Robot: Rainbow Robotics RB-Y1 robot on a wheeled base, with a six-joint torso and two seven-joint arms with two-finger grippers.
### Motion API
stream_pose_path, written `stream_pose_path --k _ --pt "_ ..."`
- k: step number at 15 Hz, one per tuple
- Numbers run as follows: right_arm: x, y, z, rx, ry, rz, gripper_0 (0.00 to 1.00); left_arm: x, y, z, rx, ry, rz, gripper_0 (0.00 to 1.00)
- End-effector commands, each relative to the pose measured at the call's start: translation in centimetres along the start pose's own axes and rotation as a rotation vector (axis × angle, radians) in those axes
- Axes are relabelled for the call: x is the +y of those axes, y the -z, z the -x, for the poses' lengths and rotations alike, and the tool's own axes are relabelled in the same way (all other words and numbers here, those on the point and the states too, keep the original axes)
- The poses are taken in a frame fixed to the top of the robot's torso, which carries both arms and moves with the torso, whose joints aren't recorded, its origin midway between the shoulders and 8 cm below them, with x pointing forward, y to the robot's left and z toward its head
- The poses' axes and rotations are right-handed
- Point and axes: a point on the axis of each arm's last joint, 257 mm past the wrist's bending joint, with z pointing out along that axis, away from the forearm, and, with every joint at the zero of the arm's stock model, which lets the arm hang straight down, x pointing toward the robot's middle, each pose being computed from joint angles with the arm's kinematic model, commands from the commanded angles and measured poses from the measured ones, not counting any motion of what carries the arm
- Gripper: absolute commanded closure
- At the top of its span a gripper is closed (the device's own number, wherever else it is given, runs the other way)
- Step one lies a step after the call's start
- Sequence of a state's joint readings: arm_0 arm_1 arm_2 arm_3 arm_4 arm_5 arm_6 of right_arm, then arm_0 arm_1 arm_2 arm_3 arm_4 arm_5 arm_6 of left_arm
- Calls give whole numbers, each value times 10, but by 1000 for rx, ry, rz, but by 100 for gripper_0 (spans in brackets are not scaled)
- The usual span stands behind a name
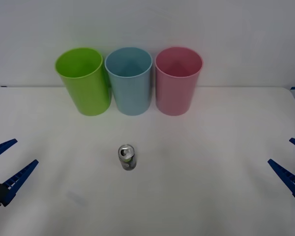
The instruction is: Grasp the object on the table and drop it into the matching bin: aluminum can to the light blue bin, PET bottle to the pink bin.
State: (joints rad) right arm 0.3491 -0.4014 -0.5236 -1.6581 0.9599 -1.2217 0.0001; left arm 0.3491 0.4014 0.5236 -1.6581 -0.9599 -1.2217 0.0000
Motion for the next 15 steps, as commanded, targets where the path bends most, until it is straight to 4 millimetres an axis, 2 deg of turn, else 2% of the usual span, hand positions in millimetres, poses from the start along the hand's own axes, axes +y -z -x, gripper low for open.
stream_pose_path --k 1,3,8,15 --pt "-1 0 -2 5 4 -4 0 0 0 0 0 0 0 0" --pt "4 -1 2 18 26 12 0 0 0 0 0 0 0 0" --pt "7 -3 -6 41 32 20 0 0 0 0 0 0 0 0" --pt "40 -33 -41 83 -1 89 0 0 0 0 0 0 0 0"
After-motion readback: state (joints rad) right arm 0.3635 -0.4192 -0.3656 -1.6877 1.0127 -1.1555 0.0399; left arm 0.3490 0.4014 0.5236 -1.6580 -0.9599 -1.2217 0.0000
